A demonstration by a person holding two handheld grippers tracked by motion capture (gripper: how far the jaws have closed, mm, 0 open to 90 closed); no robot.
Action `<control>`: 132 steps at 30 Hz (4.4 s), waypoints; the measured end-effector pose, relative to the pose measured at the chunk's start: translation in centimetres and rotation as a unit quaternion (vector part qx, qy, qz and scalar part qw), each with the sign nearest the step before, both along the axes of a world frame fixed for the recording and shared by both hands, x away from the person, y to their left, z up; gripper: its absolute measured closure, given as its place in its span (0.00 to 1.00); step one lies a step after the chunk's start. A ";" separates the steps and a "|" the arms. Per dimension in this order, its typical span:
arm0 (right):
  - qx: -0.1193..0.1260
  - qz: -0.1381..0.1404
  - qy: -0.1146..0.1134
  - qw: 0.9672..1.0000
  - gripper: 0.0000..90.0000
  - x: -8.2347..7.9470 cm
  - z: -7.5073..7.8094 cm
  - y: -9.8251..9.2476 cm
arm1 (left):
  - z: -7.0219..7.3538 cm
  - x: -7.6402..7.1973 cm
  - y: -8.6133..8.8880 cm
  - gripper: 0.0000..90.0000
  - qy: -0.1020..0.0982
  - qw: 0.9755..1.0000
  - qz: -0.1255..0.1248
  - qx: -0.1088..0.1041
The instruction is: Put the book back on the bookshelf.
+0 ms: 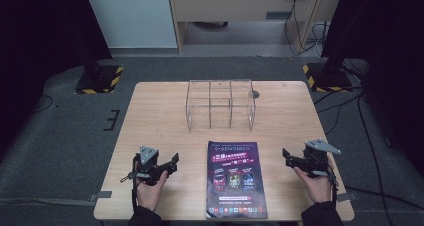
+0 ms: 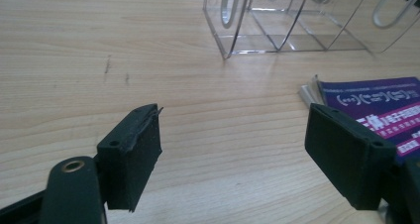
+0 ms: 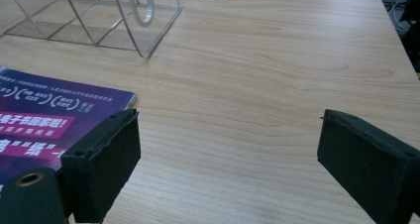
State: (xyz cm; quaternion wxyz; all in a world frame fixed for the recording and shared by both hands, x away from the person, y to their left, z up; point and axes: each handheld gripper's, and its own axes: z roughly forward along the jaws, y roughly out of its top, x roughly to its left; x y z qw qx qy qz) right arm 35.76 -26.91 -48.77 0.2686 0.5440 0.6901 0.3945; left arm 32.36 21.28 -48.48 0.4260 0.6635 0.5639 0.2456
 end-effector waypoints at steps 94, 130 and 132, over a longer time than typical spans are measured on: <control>0.011 0.169 0.086 0.982 0.30 -1.2 -4.6 8.9 | -4.7 2.6 -11.9 0.42 0.082 0.989 -0.119 0.005; 0.027 0.176 0.074 0.981 0.35 -1.3 -4.9 9.1 | -4.3 1.1 -10.8 0.45 0.034 0.979 -0.151 -0.129; 0.026 0.177 0.074 0.981 0.35 -1.3 -4.9 9.1 | -4.2 1.0 -10.8 0.45 0.037 0.975 -0.169 -0.139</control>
